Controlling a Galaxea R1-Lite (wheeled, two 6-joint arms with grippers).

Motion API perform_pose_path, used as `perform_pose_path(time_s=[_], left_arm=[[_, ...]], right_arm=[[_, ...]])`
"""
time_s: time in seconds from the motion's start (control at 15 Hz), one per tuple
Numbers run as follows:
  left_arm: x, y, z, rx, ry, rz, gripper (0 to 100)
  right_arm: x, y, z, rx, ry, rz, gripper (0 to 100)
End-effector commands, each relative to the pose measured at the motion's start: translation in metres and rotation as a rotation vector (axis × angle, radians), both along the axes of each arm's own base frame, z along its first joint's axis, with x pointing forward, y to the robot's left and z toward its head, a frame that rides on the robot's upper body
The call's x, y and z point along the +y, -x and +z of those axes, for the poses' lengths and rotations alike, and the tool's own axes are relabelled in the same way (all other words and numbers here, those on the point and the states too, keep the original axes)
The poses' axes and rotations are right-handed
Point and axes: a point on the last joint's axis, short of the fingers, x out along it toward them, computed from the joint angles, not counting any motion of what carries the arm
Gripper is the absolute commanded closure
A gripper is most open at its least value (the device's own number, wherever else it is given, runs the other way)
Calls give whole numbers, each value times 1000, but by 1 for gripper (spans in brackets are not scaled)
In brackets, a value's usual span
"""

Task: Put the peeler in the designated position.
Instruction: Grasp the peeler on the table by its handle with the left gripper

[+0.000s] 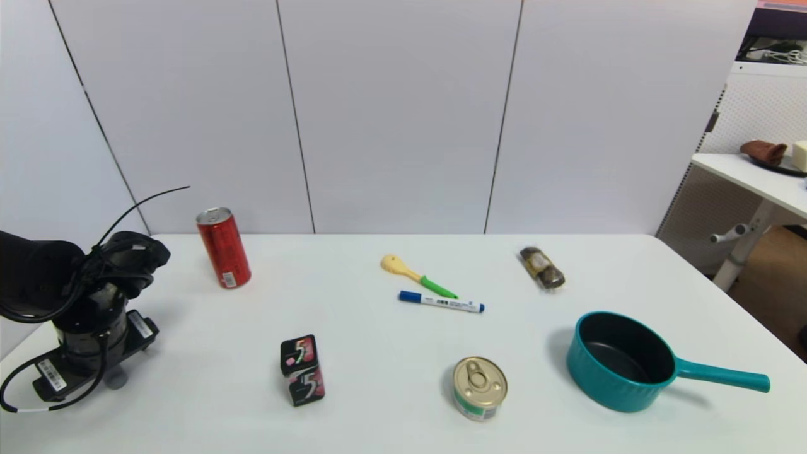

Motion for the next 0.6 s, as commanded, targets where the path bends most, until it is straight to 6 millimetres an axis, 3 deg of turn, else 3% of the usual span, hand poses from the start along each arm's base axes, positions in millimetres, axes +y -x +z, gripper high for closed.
perform_pose_path(time_s=[0.07, 0.33, 0.4, 0.6], left_arm=[[0, 0, -2, -10, -1, 5, 0], [0, 1, -6, -8, 2, 6, 0], [1, 1, -7, -6, 3, 8, 100], [1, 1, -7, -6, 2, 15, 100]], right_arm=[[0, 0, 0, 2, 0, 0, 0], [0, 0, 0, 2, 0, 0, 0], [0, 0, 0, 2, 0, 0, 0], [0, 0, 0, 0, 0, 0, 0]])
